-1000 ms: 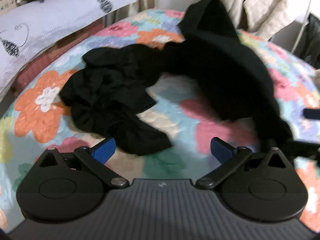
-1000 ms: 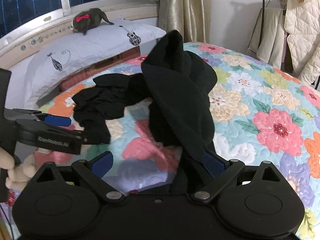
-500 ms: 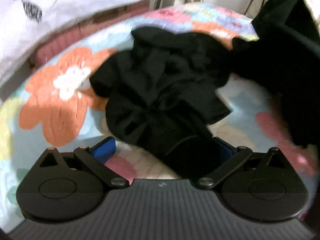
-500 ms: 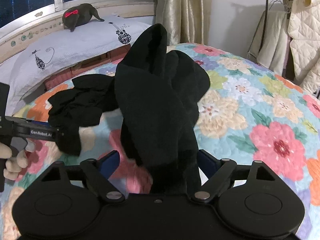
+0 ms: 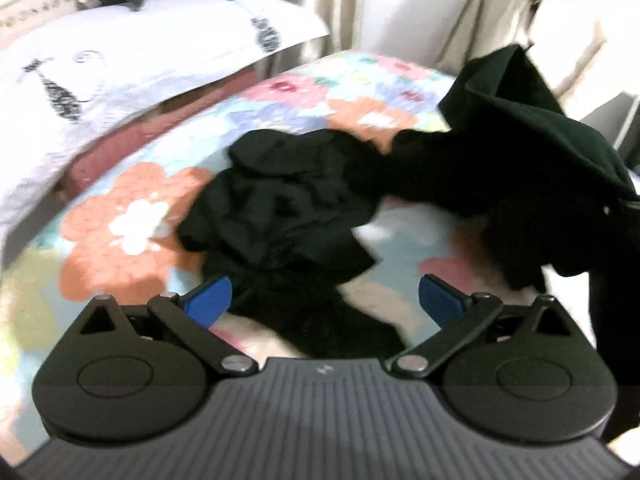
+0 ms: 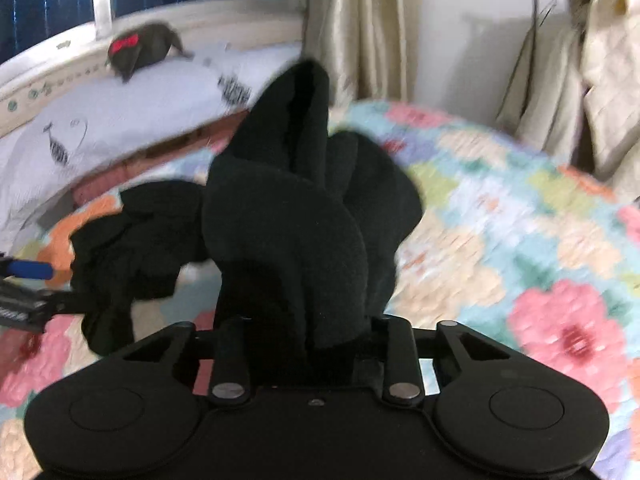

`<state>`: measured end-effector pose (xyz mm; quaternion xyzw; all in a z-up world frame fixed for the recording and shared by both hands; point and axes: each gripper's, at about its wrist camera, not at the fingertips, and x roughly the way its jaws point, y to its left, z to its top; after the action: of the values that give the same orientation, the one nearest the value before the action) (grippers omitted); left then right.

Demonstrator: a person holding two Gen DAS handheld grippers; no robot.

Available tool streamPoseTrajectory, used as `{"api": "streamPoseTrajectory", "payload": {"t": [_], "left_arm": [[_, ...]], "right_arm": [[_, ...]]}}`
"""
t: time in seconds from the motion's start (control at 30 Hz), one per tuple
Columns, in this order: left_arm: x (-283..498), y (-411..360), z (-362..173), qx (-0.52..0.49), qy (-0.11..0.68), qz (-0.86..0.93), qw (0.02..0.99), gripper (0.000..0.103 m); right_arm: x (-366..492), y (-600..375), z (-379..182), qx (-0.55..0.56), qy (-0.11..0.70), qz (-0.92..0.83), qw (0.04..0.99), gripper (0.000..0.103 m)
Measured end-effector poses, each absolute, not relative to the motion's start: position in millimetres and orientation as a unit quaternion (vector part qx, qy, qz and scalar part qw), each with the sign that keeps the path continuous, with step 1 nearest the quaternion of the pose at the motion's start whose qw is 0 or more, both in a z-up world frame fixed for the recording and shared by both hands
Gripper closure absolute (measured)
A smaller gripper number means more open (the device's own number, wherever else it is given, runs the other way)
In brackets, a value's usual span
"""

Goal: Fold clothes
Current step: 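Grasp a trouser leg with the right gripper and lift it up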

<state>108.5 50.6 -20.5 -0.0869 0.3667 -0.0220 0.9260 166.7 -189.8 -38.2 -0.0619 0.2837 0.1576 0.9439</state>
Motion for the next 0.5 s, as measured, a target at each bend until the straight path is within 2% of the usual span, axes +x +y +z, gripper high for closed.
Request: {"api": "streamPoseTrajectory", "payload": {"t": [0.07, 0.27, 0.5], "left_arm": [[111, 42, -20, -0.104, 0.374, -0.047, 0.920, 0.009], [95, 10, -21, -0.171, 0.383, -0.128, 0.899, 0.010], [76, -27, -12, -0.121, 0.330, -0.168, 0.921, 0.010]], "right_arm": [[154, -198, -21, -0.052, 0.264, 0.132, 0.954, 0.073], [117, -231, 24, -0.044, 0.242, 0.062, 0.967, 0.076], [67, -295, 53, -0.022, 0.205, -0.049, 0.977, 0.078]]}}
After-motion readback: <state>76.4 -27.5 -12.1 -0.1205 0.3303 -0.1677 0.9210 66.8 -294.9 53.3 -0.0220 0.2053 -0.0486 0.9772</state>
